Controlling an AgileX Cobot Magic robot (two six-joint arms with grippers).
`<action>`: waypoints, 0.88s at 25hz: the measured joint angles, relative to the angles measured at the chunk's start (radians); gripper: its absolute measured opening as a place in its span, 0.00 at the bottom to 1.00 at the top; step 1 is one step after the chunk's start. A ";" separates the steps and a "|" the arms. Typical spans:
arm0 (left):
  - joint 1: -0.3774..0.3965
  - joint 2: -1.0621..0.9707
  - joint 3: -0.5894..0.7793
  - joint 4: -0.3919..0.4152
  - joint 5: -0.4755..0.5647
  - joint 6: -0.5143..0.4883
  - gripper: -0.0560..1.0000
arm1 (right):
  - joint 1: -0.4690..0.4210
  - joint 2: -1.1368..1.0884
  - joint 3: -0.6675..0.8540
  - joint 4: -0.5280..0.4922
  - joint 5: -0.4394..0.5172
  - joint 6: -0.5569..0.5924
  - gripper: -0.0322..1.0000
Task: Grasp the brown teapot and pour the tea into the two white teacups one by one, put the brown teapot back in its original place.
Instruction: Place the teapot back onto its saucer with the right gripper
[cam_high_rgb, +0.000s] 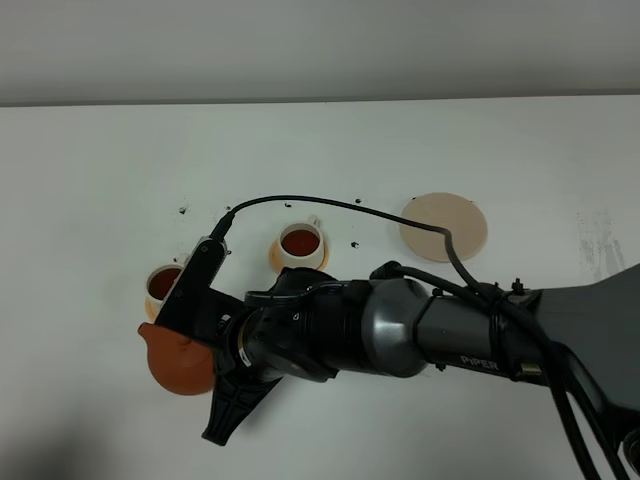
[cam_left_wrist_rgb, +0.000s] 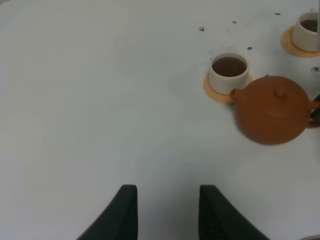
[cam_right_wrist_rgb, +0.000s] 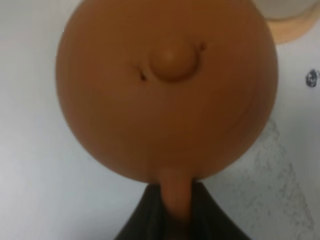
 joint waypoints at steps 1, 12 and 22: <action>0.000 0.000 0.000 0.000 0.000 0.000 0.34 | 0.000 0.000 -0.001 0.001 0.001 0.000 0.11; 0.000 0.000 0.000 0.000 0.000 0.000 0.34 | -0.085 -0.197 0.034 -0.005 0.059 0.021 0.11; 0.000 0.000 0.000 0.000 0.000 0.000 0.34 | -0.415 -0.326 0.136 -0.027 0.061 0.044 0.11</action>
